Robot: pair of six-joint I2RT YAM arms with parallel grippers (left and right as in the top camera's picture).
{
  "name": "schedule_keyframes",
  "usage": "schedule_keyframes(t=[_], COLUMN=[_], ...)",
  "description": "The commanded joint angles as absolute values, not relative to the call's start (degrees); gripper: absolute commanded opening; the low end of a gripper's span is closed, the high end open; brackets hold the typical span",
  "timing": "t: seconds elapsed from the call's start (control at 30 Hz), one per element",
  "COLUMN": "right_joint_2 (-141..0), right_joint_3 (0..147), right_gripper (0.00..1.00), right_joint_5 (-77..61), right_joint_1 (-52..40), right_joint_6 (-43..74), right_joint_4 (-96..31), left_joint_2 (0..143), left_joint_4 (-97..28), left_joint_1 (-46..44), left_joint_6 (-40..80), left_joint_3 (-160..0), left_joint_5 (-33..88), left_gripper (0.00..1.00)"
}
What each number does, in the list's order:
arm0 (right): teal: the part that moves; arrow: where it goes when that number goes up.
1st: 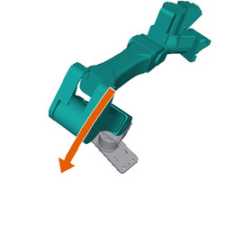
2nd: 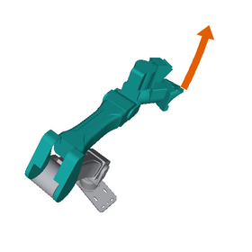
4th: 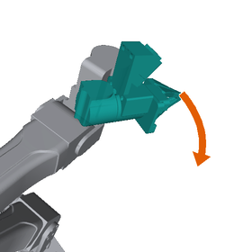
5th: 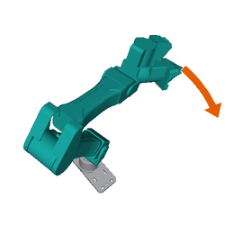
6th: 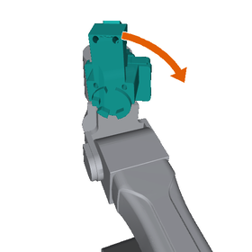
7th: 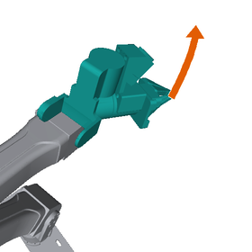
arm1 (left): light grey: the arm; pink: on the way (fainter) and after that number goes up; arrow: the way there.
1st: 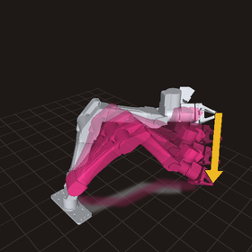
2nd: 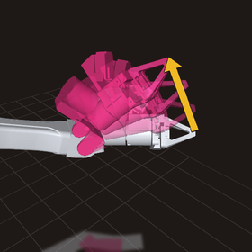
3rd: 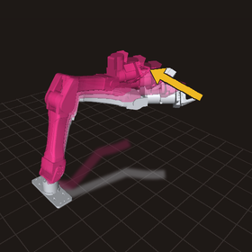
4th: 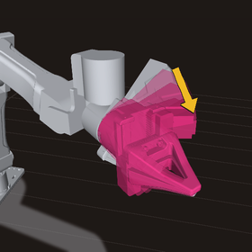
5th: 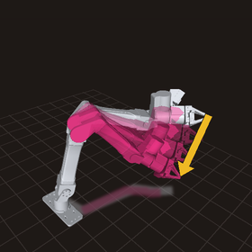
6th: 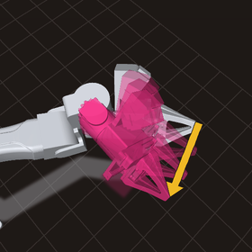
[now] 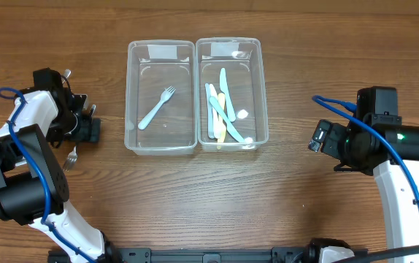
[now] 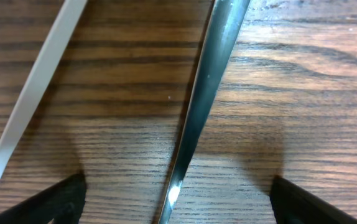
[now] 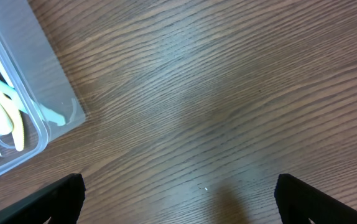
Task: Pack container
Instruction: 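Move the left gripper to the metal forks on the left and grasp one, then carry the black-handled metal fork into the left container and release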
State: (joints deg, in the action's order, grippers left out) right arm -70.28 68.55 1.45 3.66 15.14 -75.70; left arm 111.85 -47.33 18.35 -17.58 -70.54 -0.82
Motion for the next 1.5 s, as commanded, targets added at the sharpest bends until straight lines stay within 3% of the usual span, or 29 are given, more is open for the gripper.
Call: schedule_keyframes(t=[0.0,0.03,0.07,0.1,0.17,0.27,0.3,0.57,0.73,0.93,1.2,1.47], right_joint_2=[-69.1,-69.1,-69.1,-69.1,-69.1,-69.1,-69.1,-69.1,-69.1,-69.1,-69.1,-69.1], right_joint_3=[68.7,68.7,68.7,68.7,68.7,68.7,68.7,68.7,68.7,68.7,68.7,68.7], right_gripper=[1.00,1.00,1.00,1.00,1.00,1.00,1.00,1.00,1.00,1.00,1.00,1.00], right_joint_5=[1.3,1.3,1.3,1.3,1.3,1.3,1.3,1.3,1.3,1.2,1.1,0.3], right_joint_1=[3.7,3.7,3.7,3.7,3.7,3.7,3.7,3.7,3.7,3.7,3.7,3.7], right_joint_6=[15.0,15.0,15.0,15.0,15.0,15.0,15.0,15.0,15.0,15.0,15.0,14.9], right_joint_4=[-75.4,-75.5,-75.5,-75.5,-75.5,-75.5,-75.5,-75.5,-75.5,-75.4,-75.4,-75.5], left_joint_2=[115.5,115.5,115.5,115.5,115.5,115.5,115.5,115.2,109.7,104.2,109.8,122.2], left_joint_4=[-48.6,-48.7,-48.7,-48.9,-49.1,-49.1,-49.0,-51.1,-65.5,-73.2,-70.0,-69.1], left_joint_1=[17.8,17.8,17.8,17.8,17.8,17.8,17.8,16.9,12.9,3.8,-12.5,-16.0], left_joint_6=[-16.0,-15.6,-14.5,-14.1,-14.1,-14.1,-14.1,-11.5,-10.7,-3.9,-3.6,-3.8], left_joint_3=[-69.5,-69.5,-69.5,-69.5,-69.5,-69.5,-69.5,-73.6,-92.1,-110.1,-108.5,-108.0], left_joint_5=[1.1,1.1,1.1,1.1,1.1,1.1,1.1,1.1,1.1,1.1,1.1,0.1], left_gripper=[0.70,0.63,0.44,0.35,0.31,0.06,0.04,0.04,0.04,0.04,0.04,0.08])
